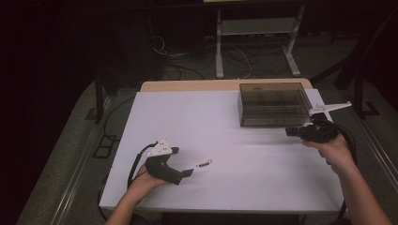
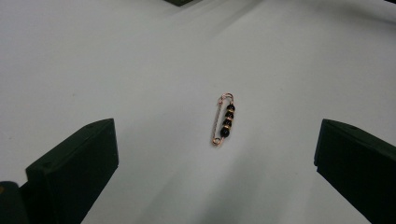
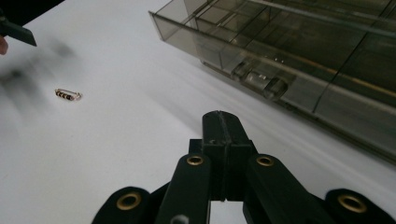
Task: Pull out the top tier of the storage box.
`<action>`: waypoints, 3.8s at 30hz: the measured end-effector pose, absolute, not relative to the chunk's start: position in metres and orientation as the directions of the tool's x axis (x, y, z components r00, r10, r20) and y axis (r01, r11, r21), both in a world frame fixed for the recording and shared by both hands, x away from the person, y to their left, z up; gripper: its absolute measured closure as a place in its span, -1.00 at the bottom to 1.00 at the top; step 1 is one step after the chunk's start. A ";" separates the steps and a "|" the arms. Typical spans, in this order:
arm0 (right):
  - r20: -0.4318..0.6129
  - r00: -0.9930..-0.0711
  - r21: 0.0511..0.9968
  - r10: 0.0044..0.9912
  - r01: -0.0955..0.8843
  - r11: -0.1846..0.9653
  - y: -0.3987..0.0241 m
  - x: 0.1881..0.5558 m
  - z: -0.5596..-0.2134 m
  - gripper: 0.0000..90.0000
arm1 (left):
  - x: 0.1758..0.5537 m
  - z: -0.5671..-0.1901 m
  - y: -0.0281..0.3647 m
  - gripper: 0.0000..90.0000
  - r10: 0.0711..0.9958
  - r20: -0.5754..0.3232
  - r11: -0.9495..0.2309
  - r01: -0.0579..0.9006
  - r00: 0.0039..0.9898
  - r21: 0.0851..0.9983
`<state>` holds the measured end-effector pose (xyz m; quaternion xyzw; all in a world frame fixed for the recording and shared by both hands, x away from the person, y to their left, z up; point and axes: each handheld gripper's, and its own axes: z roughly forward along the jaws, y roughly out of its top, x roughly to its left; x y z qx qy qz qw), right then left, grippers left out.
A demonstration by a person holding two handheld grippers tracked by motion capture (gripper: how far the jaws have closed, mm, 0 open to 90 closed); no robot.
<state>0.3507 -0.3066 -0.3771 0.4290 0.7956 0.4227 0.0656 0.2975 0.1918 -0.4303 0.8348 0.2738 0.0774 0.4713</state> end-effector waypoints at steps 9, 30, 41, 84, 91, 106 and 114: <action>0.257 -0.621 0.735 0.741 0.623 0.267 -0.313 0.363 -0.364 0.98 | 0.298 -0.430 0.192 -1.00 0.531 -0.129 -0.405 0.385 0.837 0.830; 0.224 -0.626 0.731 0.747 0.615 0.295 -0.305 0.402 -0.350 0.98 | 0.299 -0.431 0.192 -1.00 0.536 -0.132 -0.404 0.391 0.834 0.827; 0.215 -0.599 0.721 0.772 0.630 0.288 -0.306 0.420 -0.356 0.98 | 0.298 -0.430 0.191 -1.00 0.538 -0.135 -0.399 0.392 0.832 0.829; 0.178 -0.592 0.673 0.786 0.656 0.342 -0.299 0.420 -0.379 0.98 | 0.298 -0.429 0.192 -1.00 0.534 -0.132 -0.400 0.388 0.835 0.830; 0.174 -0.592 0.671 0.787 0.657 0.345 -0.298 0.418 -0.380 0.98 | 0.297 -0.429 0.192 -1.00 0.534 -0.133 -0.399 0.387 0.835 0.831; 0.190 -0.592 0.656 0.783 0.670 0.348 -0.299 0.413 -0.381 0.98 | 0.297 -0.429 0.192 -1.00 0.533 -0.134 -0.395 0.386 0.835 0.833; 0.196 -0.594 0.652 0.780 0.673 0.349 -0.300 0.410 -0.381 0.98 | 0.298 -0.428 0.191 -1.00 0.530 -0.132 -0.399 0.383 0.838 0.833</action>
